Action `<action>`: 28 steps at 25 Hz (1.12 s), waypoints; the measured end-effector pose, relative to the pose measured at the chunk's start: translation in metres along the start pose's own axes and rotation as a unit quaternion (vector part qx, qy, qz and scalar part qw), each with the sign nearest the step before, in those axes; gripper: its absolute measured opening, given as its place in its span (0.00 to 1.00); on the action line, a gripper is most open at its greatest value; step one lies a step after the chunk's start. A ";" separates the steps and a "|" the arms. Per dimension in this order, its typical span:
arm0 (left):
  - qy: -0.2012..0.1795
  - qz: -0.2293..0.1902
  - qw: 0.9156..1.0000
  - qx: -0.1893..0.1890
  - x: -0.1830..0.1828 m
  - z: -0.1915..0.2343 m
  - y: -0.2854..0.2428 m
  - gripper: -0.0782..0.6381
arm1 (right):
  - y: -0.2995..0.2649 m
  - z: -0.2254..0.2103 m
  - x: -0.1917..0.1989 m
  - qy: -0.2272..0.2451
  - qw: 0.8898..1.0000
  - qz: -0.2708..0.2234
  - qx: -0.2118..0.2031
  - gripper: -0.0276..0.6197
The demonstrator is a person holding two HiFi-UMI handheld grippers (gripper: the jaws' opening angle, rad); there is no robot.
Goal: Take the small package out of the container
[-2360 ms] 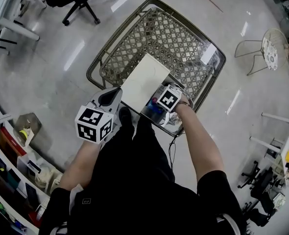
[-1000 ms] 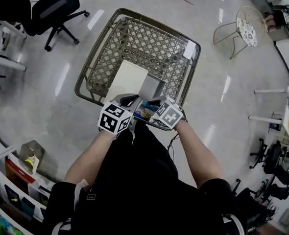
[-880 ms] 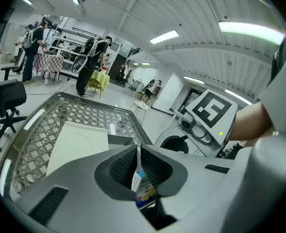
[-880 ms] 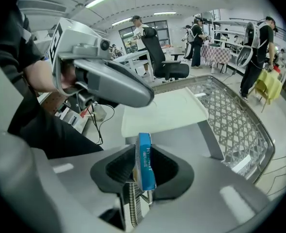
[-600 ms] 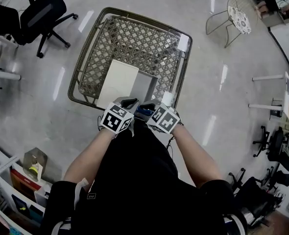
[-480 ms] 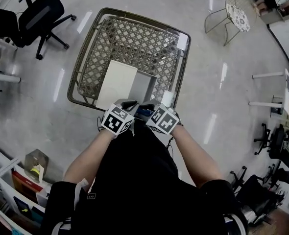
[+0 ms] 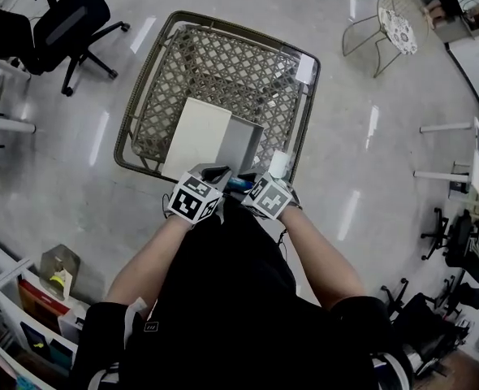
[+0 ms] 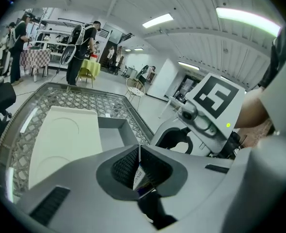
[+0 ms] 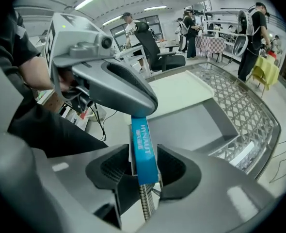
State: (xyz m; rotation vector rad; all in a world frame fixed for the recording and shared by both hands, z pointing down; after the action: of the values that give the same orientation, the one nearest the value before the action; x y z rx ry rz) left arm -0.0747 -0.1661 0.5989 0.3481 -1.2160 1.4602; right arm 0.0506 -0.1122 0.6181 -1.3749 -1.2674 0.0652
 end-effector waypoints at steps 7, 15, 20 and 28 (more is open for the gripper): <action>0.007 -0.041 0.999 -0.008 -0.007 0.003 0.023 0.12 | -0.019 0.009 0.001 -0.015 0.999 0.028 0.009 0.20; -0.023 -0.115 0.993 -0.028 -0.050 -0.001 0.054 0.12 | 0.030 0.005 -0.022 -0.019 0.998 -0.018 0.055 0.18; -0.036 -0.137 0.989 -0.035 -0.071 -0.010 0.068 0.12 | 0.070 0.000 -0.031 -0.043 0.991 -0.091 0.089 0.18; -0.057 -0.134 0.988 -0.052 -0.099 -0.043 0.066 0.12 | 0.155 -0.008 -0.024 -0.068 0.964 -0.219 0.135 0.18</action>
State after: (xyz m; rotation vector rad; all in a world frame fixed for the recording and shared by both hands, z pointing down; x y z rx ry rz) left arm -0.0832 -0.1739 0.4726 0.5086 -1.2779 1.1539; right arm 0.1411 -0.0874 0.4919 -0.8479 -1.5894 0.0246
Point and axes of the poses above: the fingertips, and each gripper's own axes: y backward along the fingers, z to its left, x out of its underside, the point moved 10 cm from there along y, backward along the fingers, and after that the axes turned 13 degrees about -z, right-handed, at the moved point
